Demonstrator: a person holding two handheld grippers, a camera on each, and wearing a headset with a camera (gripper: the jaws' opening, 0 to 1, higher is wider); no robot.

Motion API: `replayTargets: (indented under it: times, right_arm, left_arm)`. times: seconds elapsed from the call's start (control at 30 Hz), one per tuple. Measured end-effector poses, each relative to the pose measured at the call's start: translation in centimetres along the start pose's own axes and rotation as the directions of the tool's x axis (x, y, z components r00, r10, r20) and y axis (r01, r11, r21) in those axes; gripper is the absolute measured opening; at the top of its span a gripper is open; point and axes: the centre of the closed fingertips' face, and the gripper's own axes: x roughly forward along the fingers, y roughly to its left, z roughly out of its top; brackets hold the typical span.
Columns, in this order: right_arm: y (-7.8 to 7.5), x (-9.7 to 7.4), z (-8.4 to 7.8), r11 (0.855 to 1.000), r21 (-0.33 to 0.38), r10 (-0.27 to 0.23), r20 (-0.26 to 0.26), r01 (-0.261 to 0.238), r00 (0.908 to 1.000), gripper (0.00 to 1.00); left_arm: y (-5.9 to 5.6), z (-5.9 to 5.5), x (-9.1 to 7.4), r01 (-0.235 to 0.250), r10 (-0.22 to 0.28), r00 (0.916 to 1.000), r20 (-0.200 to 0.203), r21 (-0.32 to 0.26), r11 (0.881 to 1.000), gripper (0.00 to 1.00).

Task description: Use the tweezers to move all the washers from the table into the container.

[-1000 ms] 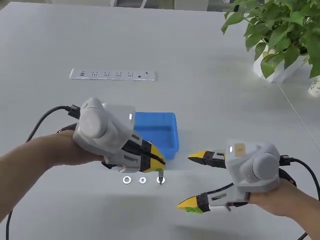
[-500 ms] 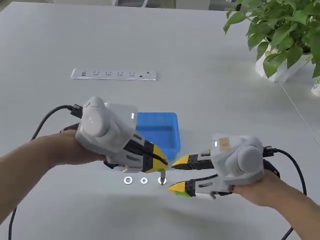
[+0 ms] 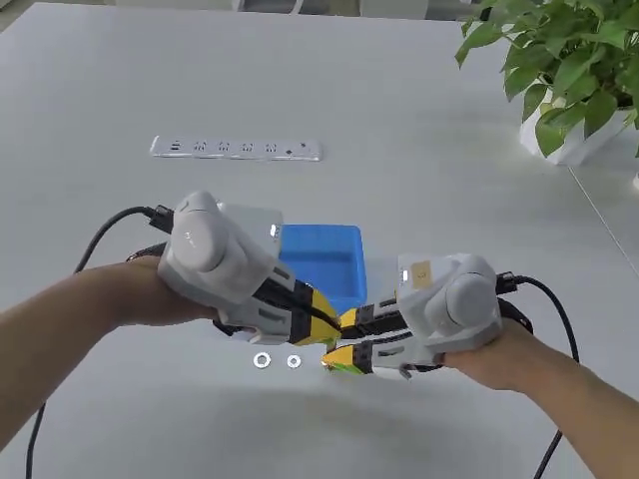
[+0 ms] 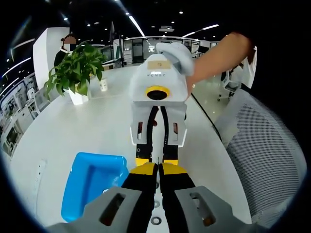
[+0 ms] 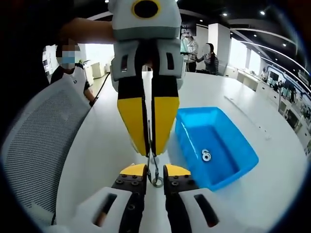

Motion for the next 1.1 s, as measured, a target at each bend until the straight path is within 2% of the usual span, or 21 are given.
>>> replayTargets:
  times: [0.07, 0.63, 0.9, 1.1]
  right_arm:
    - [0.22, 0.04, -0.08, 1.0, -0.002, 0.012, -0.006, -0.012, 0.9999, 0.11]
    - [0.4, -0.2, -0.32, 1.0, -0.02, 0.013, -0.014, -0.013, 0.9998, 0.07]
    - [0.49, -0.17, -0.23, 1.0, -0.027, 0.01, -0.012, -0.01, 0.9999, 0.07]
    - [0.42, -0.14, -0.25, 0.999, -0.03, 0.01, -0.018, -0.011, 0.9998, 0.07]
  left_arm:
    - [0.0, 0.0, -0.01, 0.0, 0.0, 1.0, 0.0, -0.001, 1.0, 0.06]
    - [-0.2, 0.36, 0.38, 0.007, -0.007, 1.0, 0.001, -0.002, 1.0, 0.06]
    - [-0.2, 0.33, 0.24, -0.013, 0.013, 0.9999, -0.003, -0.01, 1.0, 0.06]
    - [0.16, 0.96, -0.52, -0.036, 0.036, 0.9989, 0.029, -0.029, 0.999, 0.13]
